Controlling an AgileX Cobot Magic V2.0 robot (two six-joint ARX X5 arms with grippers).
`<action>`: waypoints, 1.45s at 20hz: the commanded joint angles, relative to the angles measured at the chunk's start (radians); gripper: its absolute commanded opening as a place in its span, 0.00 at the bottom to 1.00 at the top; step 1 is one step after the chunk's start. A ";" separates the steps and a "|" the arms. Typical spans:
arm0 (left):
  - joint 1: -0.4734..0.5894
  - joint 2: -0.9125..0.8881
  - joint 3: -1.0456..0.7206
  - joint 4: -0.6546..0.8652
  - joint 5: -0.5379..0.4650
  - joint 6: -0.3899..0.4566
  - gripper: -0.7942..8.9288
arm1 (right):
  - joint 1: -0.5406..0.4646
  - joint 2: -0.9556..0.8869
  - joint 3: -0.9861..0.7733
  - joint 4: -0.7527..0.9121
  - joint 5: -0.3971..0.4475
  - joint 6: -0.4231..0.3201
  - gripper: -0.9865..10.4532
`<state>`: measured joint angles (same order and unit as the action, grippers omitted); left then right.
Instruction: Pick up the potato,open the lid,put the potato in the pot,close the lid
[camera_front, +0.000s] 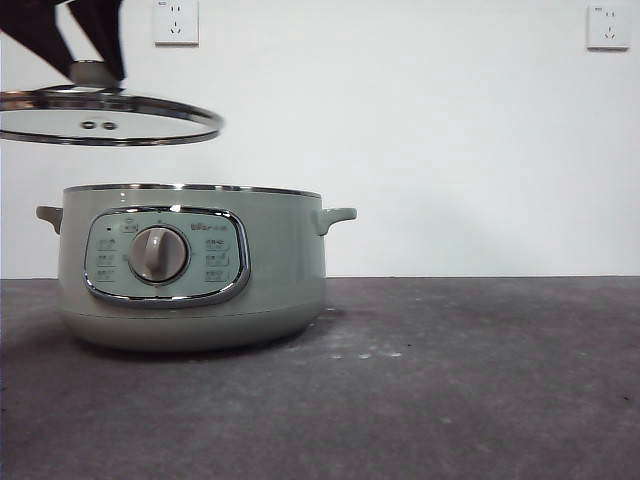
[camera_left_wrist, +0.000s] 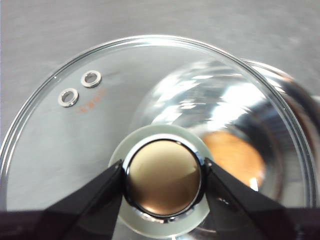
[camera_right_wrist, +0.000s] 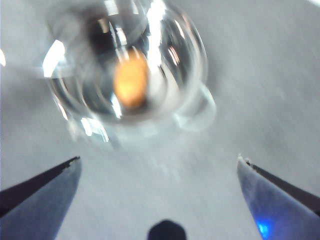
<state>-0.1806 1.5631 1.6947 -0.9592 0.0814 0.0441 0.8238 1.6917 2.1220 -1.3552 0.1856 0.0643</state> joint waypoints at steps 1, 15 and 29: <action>-0.053 -0.003 0.016 0.010 0.004 0.004 0.07 | 0.002 -0.136 -0.198 -0.027 0.043 0.027 0.69; -0.188 0.139 0.016 0.037 -0.011 -0.014 0.07 | 0.002 -0.568 -0.769 0.023 0.058 0.180 0.69; -0.187 0.223 0.016 0.060 -0.030 0.071 0.07 | 0.002 -0.610 -0.786 0.024 0.058 0.198 0.69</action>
<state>-0.3676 1.7668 1.7164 -0.9016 0.0555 0.0811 0.8238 1.0847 1.3479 -1.3376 0.2394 0.2508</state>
